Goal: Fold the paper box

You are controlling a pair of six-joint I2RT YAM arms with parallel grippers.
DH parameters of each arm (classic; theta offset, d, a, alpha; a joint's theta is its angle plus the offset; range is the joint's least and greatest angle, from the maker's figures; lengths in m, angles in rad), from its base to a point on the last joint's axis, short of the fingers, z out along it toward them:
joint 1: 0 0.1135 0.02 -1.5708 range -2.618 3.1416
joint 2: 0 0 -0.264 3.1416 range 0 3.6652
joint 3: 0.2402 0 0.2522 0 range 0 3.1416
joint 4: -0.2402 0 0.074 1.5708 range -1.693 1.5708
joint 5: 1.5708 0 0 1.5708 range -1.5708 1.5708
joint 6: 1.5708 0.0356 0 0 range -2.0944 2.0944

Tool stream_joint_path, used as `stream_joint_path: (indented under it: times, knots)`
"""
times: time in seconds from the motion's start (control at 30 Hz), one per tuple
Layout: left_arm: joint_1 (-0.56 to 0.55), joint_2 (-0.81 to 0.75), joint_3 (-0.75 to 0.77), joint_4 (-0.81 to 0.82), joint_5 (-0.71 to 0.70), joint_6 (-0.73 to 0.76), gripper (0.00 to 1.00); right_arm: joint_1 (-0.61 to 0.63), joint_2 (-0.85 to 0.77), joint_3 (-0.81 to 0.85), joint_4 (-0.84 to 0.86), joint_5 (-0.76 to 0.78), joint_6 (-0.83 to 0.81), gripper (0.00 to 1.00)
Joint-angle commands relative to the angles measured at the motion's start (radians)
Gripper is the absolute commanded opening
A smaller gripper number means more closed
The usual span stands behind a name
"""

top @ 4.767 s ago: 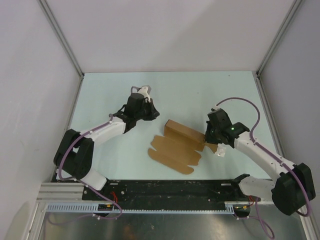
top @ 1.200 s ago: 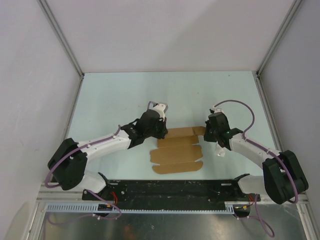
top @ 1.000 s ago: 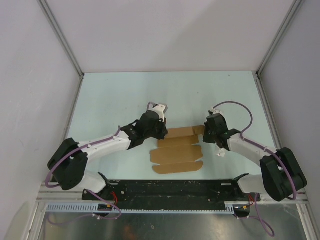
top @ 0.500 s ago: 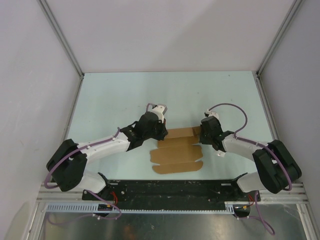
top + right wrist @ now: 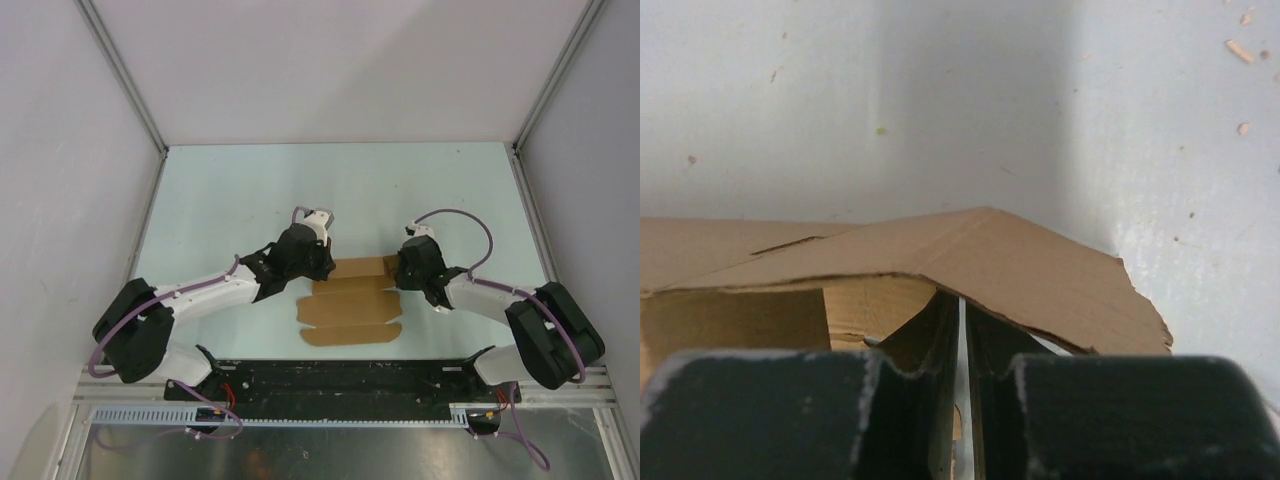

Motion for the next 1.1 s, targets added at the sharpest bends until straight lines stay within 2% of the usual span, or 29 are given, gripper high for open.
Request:
stream_joint_path:
  times: [0.0, 0.37, 1.07]
  knots:
    - [-0.001, -0.02, -0.015, -0.008, 0.005, -0.008, 0.0, 0.0, -0.061, -0.019, 0.072, -0.079, 0.0, 0.11]
    - [-0.001, -0.029, -0.029, -0.01, 0.003, -0.011, 0.0, -0.037, -0.106, -0.042, 0.13, -0.205, 0.015, 0.13]
    - [-0.001, -0.032, -0.037, -0.008, 0.003, -0.013, 0.0, -0.034, 0.003, -0.051, 0.216, -0.301, 0.047, 0.13]
